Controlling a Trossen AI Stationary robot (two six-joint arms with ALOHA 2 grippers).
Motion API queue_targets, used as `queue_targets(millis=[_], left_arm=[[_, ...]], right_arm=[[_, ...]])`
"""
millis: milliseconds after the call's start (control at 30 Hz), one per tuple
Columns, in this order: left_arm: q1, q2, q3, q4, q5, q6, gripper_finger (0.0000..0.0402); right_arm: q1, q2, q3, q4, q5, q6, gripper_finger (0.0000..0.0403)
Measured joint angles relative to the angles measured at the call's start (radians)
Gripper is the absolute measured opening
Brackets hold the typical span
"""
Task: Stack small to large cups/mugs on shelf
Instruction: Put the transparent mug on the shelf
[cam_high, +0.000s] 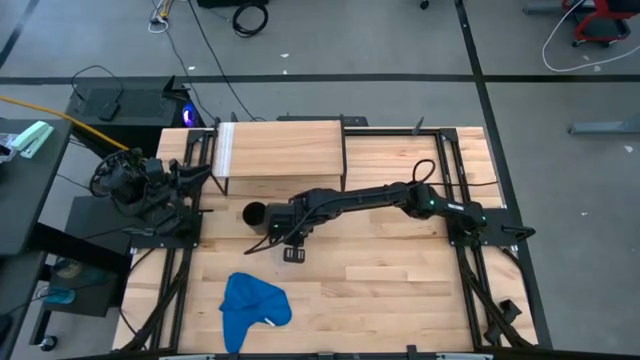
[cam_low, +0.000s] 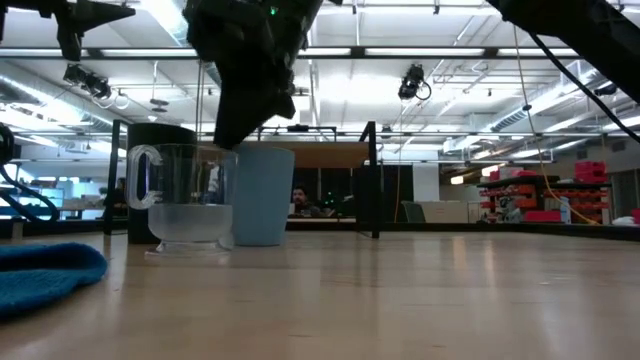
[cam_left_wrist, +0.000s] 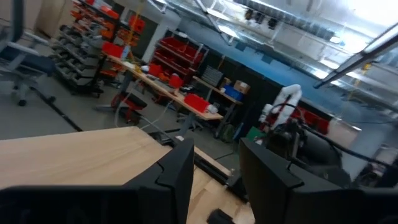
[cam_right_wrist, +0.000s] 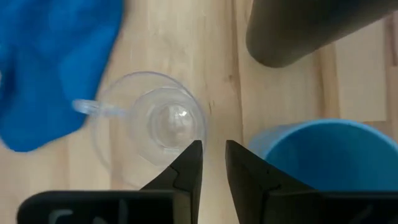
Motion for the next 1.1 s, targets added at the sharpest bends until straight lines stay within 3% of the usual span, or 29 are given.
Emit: queue_targets(millis=[200, 467, 700, 833, 1100], left_arm=[[0.000, 0.000, 0.000, 0.000, 0.032, -0.003, 0.0137], [0.000, 0.000, 0.000, 0.001, 0.032, -0.002, 0.0128], [0.000, 0.000, 0.000, 0.000, 0.032, -0.001, 0.0134], [0.000, 0.000, 0.000, 0.000, 0.032, -0.001, 0.0133], [0.000, 0.000, 0.000, 0.001, 0.050, -0.001, 0.0131]], right_arm=[[0.004, -0.110, 0.000, -0.035, -0.001, 0.015, 0.0077], [0.032, -0.351, 0.001, -0.170, 0.025, 0.021, 0.0077], [0.124, -0.532, 0.002, -0.349, 0.284, 0.175, 0.0076], [0.211, -0.605, 0.001, -0.492, 0.486, 0.352, 0.0074], [0.424, -0.779, -0.175, -0.487, 0.741, 0.715, 0.0073]])
